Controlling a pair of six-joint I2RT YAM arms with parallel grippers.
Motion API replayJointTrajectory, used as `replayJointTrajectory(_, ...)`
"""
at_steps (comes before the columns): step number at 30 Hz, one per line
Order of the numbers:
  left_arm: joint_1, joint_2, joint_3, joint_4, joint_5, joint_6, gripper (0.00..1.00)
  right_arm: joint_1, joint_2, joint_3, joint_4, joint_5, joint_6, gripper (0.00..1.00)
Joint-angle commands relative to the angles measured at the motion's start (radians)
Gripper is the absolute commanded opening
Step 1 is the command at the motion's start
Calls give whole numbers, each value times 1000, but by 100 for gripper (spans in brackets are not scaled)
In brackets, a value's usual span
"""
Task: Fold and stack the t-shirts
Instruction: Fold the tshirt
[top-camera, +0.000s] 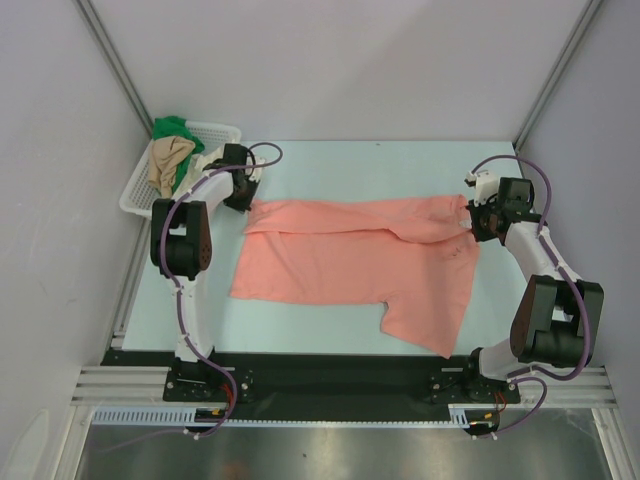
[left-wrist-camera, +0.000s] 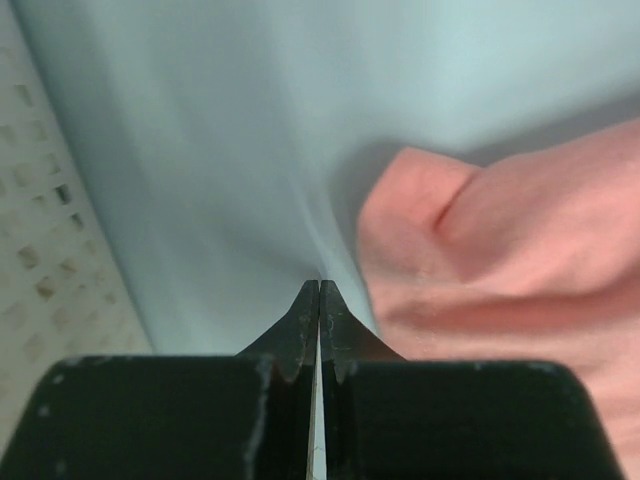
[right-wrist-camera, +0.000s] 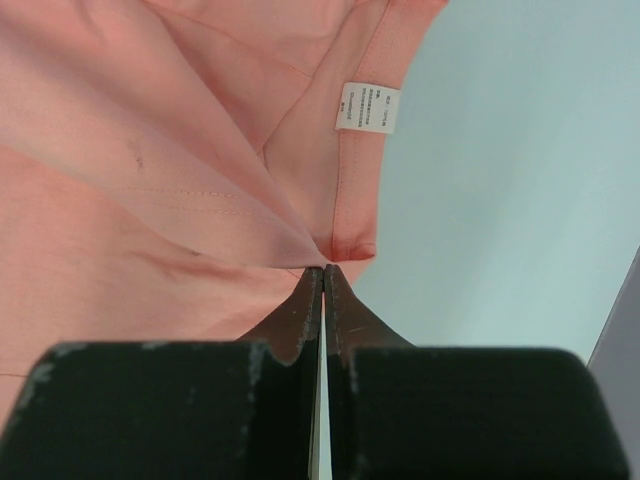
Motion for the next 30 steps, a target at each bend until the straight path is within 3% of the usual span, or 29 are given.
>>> replayJointTrajectory(1,6,-57,-8,60,-85,16,0,-6,8,41,24,18,-11,0)
replayJointTrajectory(8,5,-62,9,40,-80,19,0,-6,2,32,24,18,-11,0)
replayJointTrajectory(12,-11,-115,-10,20,-34,24,18,-8,-2,23,30,27,-11,0)
replayJointTrajectory(17,-57,-217,-88,33,64,39,26,-11,-2,3,53,32,4,0)
replayJointTrajectory(30,-84,-171,-246,28,99,56,11,-26,18,21,39,35,2,0)
